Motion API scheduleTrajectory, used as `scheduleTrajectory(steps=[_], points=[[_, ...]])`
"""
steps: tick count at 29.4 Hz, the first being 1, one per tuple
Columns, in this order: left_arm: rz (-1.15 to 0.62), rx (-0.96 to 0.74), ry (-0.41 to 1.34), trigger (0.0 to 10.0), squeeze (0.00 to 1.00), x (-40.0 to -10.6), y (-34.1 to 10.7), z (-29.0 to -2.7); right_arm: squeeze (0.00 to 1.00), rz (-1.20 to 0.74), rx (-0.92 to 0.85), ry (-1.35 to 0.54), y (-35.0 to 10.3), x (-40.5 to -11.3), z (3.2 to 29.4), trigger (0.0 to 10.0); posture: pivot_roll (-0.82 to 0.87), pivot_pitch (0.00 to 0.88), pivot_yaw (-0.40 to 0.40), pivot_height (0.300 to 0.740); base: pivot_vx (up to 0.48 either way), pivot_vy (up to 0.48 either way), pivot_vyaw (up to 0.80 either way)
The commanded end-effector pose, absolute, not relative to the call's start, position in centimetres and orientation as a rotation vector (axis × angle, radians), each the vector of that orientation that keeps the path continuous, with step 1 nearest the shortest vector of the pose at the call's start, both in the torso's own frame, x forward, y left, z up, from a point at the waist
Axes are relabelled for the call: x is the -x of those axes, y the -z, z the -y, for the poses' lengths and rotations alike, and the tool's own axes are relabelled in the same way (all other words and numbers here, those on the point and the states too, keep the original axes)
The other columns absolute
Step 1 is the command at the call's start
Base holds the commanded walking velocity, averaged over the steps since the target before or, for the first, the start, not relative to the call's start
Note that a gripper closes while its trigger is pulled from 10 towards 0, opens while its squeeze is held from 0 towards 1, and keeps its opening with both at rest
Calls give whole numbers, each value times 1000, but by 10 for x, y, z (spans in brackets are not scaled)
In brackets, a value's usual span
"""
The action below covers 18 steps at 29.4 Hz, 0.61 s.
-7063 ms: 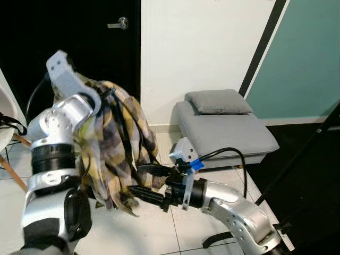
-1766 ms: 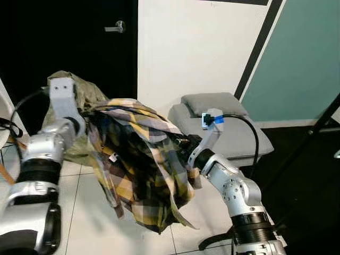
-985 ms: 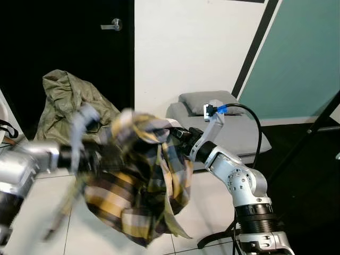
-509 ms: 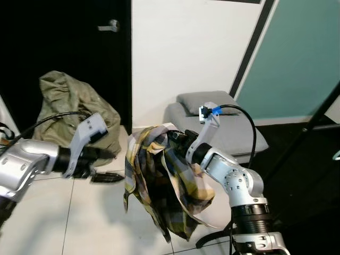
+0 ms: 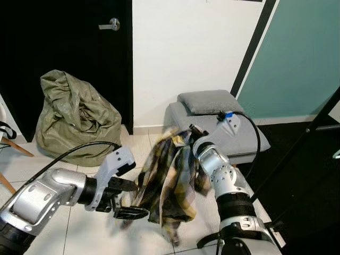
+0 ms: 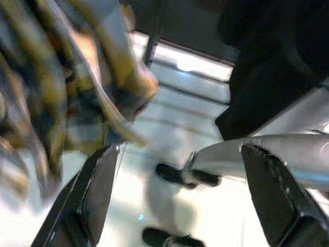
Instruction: Hang hanger
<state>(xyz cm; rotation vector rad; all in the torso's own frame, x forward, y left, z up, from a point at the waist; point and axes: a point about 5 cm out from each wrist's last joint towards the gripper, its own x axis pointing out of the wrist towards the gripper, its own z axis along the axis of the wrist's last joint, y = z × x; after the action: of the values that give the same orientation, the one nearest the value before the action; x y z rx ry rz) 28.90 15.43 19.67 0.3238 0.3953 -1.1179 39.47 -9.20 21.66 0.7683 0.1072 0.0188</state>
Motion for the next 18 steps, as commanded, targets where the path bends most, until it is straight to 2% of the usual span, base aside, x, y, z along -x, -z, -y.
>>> scheduleTrajectory(steps=[1,2,3,4,5,7,11,13,14,16,18], points=[[-405,-345,1019,10000,0,-294,-183,-156,0,-31,-815,-22,-237,-397,91,0,39,171,-88,740,0,0,0],[-381,-316,902,10000,0,-304,-177,-156,0,-20,-836,-32,-245,-398,86,0,35,172,-88,740,0,0,0],[-368,-292,827,10000,1000,-309,-173,-156,0,-13,-848,-39,-249,-398,83,0,34,174,-88,740,0,0,0],[-368,-292,827,10000,1000,-309,-173,-156,0,-13,-848,-39,-249,-398,83,0,34,174,-88,740,0,0,0],[-351,-209,728,10000,1000,-316,-172,-159,0,-6,-864,-51,-255,-399,80,0,34,174,-88,740,0,0,0],[-370,-162,648,10000,1000,-319,-164,-166,0,-7,-909,-68,-263,-401,74,0,31,175,-92,740,0,0,0],[-378,-159,635,10000,1000,-319,-162,-168,0,-8,-920,-71,-265,-401,73,0,31,175,-92,740,0,0,0],[-431,-337,554,10000,1000,-320,-150,-181,0,5,-940,-74,-273,-403,70,0,24,180,-95,740,0,0,0],[-431,-337,554,10000,1000,-320,-150,-181,0,5,-940,-74,-273,-403,70,0,24,180,-95,740,0,0,0],[-394,-348,515,10000,1000,-322,-150,-184,0,8,-954,-85,-278,-403,69,0,23,180,-93,740,0,0,0],[-219,-311,496,10000,1000,-328,-158,-179,0,5,-982,-134,-284,-402,64,0,17,178,-95,740,0,0,0]])
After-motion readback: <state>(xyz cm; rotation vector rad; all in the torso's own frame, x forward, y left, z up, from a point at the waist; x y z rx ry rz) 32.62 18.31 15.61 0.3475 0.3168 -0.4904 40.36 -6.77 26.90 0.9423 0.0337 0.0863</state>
